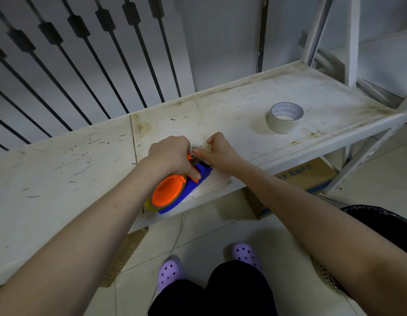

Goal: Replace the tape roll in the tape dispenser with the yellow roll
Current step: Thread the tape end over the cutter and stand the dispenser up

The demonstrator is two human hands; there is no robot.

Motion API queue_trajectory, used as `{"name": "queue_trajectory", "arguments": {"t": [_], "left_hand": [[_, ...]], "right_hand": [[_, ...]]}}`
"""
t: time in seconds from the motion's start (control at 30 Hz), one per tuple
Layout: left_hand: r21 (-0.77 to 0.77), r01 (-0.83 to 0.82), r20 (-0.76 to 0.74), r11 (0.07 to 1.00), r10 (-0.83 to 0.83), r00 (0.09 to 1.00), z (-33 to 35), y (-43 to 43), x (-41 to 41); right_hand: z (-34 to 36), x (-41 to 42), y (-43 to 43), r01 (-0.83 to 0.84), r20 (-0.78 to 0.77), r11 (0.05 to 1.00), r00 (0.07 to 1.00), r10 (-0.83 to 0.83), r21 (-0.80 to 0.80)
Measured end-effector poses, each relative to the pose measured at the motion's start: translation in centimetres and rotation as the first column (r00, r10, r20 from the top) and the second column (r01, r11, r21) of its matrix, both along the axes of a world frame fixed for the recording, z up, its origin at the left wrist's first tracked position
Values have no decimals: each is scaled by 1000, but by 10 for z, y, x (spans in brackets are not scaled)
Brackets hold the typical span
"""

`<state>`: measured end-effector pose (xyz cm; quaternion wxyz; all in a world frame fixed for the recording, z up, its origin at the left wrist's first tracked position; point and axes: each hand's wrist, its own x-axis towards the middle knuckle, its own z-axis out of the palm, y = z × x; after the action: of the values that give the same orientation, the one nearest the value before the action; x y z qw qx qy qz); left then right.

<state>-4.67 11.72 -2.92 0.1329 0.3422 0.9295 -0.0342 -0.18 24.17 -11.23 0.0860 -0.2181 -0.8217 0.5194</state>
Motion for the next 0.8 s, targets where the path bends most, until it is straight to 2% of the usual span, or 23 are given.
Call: {"name": "queue_trajectory", "arguments": {"t": [0.23,0.37,0.57,0.67,0.8], "left_hand": [[1,7,15,1000,-7,1000,2,-3,1],[7,9,-3,1000,-9,1000,0,-2,2],[42,5,-34,999,-4,999,-2,-1,4],[32,55,-39,998,-54,998,-1,-2,2],[24,194,42,981,-195,980,0,-6,-6]], "right_hand": [[2,-6,-2,12,53,998,998,-16,63],[4,-1,-4,20,-11,988,1000,-18,156],[8,8,-9,61,-82,985,995,-48,160],[11,15,-7,67,-99,987,994,-53,147],[6,29,-11,84,-87,993,993,-77,79]]}}
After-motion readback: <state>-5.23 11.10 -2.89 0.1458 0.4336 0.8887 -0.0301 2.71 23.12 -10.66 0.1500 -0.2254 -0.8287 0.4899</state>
